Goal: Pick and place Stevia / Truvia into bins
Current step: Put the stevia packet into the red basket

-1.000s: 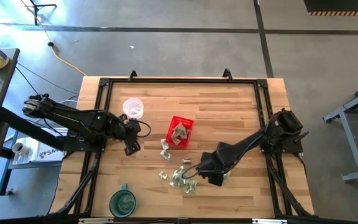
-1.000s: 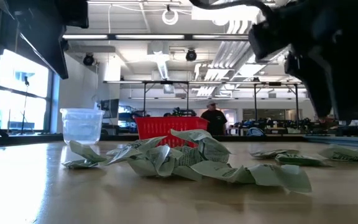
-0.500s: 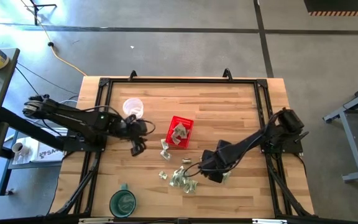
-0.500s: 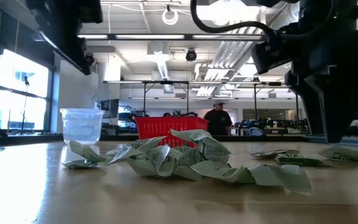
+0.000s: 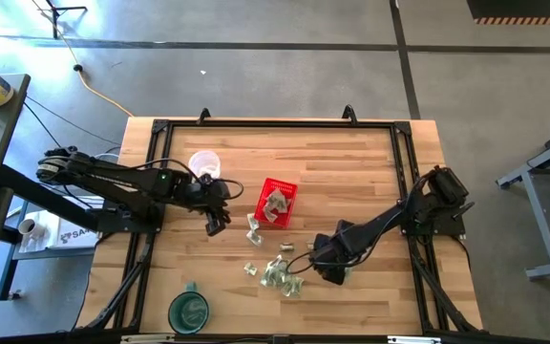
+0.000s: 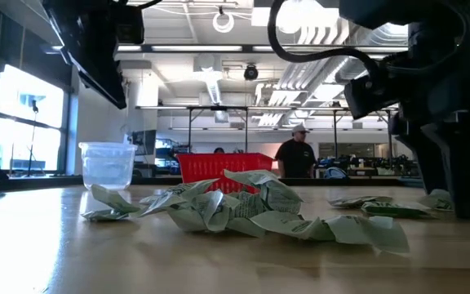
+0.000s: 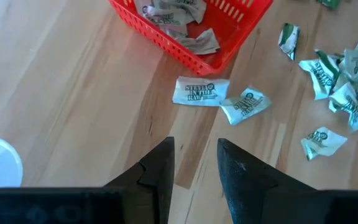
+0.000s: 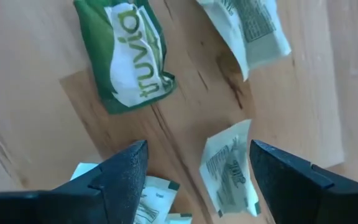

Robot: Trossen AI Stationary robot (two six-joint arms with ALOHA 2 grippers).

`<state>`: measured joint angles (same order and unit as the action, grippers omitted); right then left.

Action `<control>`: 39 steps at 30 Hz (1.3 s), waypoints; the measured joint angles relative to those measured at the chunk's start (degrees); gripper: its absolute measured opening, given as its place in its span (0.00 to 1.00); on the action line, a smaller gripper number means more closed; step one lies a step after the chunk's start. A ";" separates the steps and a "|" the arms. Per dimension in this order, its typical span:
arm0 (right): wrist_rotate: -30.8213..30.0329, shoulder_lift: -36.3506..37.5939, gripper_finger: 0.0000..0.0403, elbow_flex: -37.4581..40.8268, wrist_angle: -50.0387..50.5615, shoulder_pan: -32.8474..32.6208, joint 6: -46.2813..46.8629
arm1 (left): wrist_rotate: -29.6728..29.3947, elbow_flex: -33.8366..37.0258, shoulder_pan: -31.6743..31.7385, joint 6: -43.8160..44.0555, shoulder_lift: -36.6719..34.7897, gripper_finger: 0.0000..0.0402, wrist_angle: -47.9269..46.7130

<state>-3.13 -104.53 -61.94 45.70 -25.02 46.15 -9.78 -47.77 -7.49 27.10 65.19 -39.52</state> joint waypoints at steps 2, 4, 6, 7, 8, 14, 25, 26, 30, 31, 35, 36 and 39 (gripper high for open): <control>1.53 0.19 0.65 1.00 -1.11 0.89 -0.44 | 0.00 0.00 -0.02 0.59 0.00 0.39 0.01; 3.49 0.34 0.61 2.26 -1.97 1.94 -0.61 | -0.02 0.00 -0.02 0.61 0.00 0.39 0.01; 4.75 0.40 0.56 3.50 -2.34 2.95 -0.72 | -0.02 0.00 -0.02 1.00 0.00 0.39 0.01; 5.16 0.42 0.53 4.08 -2.54 3.47 -0.68 | -0.02 0.00 -0.02 1.46 0.00 0.39 0.01; 5.59 0.42 0.49 4.56 -2.53 4.03 -0.68 | -0.02 0.00 -0.02 1.78 0.00 0.39 -0.01; 7.79 0.37 0.22 5.23 -1.94 7.03 -2.88 | -0.02 0.00 -0.02 2.99 -0.01 0.39 -0.01; -0.42 8.24 0.01 -2.92 -1.20 14.09 1.02 | 2.05 -0.02 -0.07 4.64 -0.02 0.39 -5.85; -1.76 8.88 0.01 -4.40 -2.54 15.16 1.43 | 2.05 -0.01 -0.07 4.72 -0.02 0.39 -6.57; -6.64 9.14 0.01 -10.32 -11.14 20.29 -0.16 | 1.99 -0.02 -0.68 5.02 -0.04 0.39 -7.65; -7.00 8.37 0.00 -11.60 -14.03 21.58 -1.26 | 1.85 -0.02 -1.24 5.07 -0.09 0.39 -7.33; -5.11 3.13 0.02 -16.60 -21.42 26.03 -6.17 | 1.42 -0.02 -4.39 5.18 -0.11 0.39 -6.55; -4.82 1.71 0.03 -17.83 -21.16 26.64 -7.10 | 0.73 -0.02 -5.24 5.74 -0.11 0.39 -6.59; -2.34 -1.27 0.08 -20.37 -19.47 28.14 -9.10 | -2.90 -0.02 -8.21 8.76 -0.11 0.39 -7.04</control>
<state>-5.47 -105.81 -82.31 26.23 3.12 37.06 -12.68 -47.79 -15.70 35.85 65.08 -46.56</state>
